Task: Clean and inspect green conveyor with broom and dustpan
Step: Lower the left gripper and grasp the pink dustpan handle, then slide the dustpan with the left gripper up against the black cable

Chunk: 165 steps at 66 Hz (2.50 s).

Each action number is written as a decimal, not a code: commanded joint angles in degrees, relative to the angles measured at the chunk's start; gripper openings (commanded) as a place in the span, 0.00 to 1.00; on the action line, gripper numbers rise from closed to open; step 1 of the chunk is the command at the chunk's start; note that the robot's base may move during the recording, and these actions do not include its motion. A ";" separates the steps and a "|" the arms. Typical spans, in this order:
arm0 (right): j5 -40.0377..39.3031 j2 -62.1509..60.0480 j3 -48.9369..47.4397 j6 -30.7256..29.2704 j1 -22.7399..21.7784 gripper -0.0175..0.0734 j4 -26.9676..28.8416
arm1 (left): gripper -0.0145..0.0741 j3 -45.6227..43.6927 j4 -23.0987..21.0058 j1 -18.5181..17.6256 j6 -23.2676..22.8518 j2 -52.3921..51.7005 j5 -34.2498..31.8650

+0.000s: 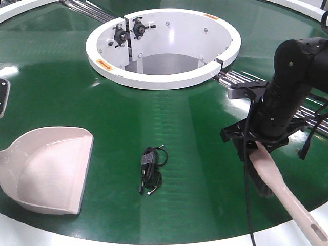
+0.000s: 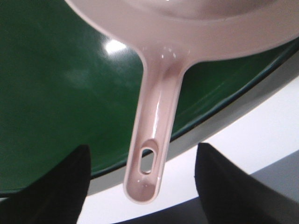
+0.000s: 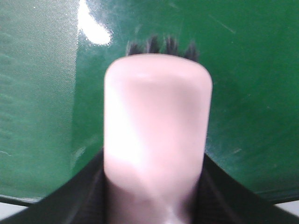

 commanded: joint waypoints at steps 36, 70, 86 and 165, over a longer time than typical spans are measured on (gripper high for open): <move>3.54 -3.09 -1.36 -0.30 -0.40 0.19 -0.11 | 0.67 -1.92 4.23 6.38 6.12 3.35 1.90; 3.46 -3.09 -1.36 -0.30 -0.40 0.19 -0.19 | 0.67 -2.53 4.23 6.63 4.06 7.70 -1.49; 3.47 -3.09 -1.36 -0.30 -0.40 0.19 -0.15 | 0.67 -4.73 4.01 7.04 4.06 9.09 -0.56; 3.55 -3.09 -1.36 -0.30 -0.40 0.19 -0.14 | 0.15 -9.19 6.80 0.33 0.42 7.84 1.90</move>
